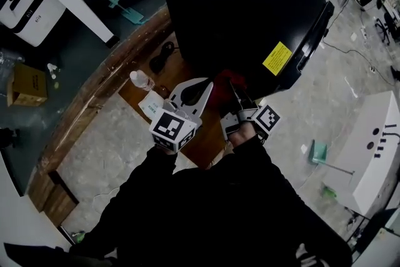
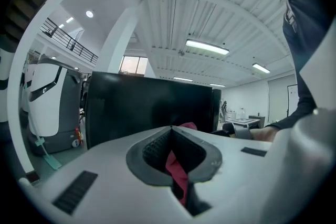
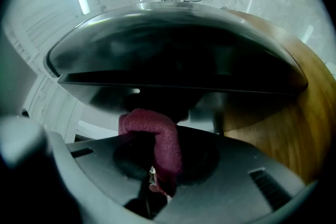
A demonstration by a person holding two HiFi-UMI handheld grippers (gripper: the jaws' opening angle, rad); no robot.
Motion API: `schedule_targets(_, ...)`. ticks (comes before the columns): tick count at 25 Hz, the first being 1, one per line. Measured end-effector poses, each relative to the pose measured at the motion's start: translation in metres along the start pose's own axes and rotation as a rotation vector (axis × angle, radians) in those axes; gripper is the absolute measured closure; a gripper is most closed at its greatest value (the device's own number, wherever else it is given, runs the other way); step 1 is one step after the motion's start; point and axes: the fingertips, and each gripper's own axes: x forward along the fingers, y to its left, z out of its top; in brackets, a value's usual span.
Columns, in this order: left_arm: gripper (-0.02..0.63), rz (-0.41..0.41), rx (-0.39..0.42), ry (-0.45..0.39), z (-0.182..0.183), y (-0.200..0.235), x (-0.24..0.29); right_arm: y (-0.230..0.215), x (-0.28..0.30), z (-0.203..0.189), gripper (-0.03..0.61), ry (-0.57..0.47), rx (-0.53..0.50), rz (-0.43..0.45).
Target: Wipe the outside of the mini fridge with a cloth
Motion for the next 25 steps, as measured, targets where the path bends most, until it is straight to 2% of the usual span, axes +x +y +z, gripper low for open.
schedule_targets(6,0.607,0.016,-0.023,0.052,-0.060,0.016,0.011,-0.050,0.012,-0.007,0.497,0.013,0.017,-0.044)
schedule_targets(13,0.607,0.017,-0.064,0.112,-0.131,0.026,0.024,-0.125,0.020,-0.016,0.497,0.024,0.047,-0.152)
schedule_targets(17,0.607,0.017,-0.077,0.167,-0.172,0.031,0.034,-0.164,0.028,-0.019,0.497,0.017,0.077,-0.165)
schedule_targets(25,0.607,0.023,-0.064,0.277,-0.247,0.040,0.049,-0.251,0.025,-0.023,0.497,0.023,0.064,-0.308)
